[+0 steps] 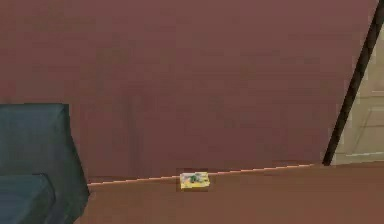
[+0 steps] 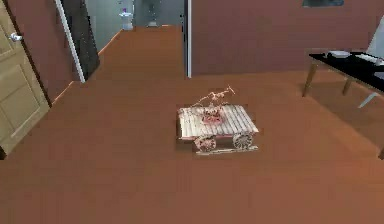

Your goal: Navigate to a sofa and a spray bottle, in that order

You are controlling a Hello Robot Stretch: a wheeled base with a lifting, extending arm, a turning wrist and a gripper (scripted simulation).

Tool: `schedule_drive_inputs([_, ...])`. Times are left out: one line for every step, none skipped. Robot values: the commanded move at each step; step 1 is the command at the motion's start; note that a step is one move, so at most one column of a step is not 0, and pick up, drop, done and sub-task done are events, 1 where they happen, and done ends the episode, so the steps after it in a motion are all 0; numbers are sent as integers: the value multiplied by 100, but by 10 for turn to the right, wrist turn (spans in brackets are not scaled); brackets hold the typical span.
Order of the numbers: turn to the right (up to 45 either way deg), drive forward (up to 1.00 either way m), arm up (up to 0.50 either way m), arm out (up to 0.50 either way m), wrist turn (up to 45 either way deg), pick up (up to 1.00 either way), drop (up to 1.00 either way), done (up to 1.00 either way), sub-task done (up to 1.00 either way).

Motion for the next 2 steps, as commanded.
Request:
schedule_drive_inputs([450, 0, 0, 0, 0, 0, 0, 0, 0])
schedule_drive_inputs([150, 0, 0, 0, 0, 0, 0, 0, 0])
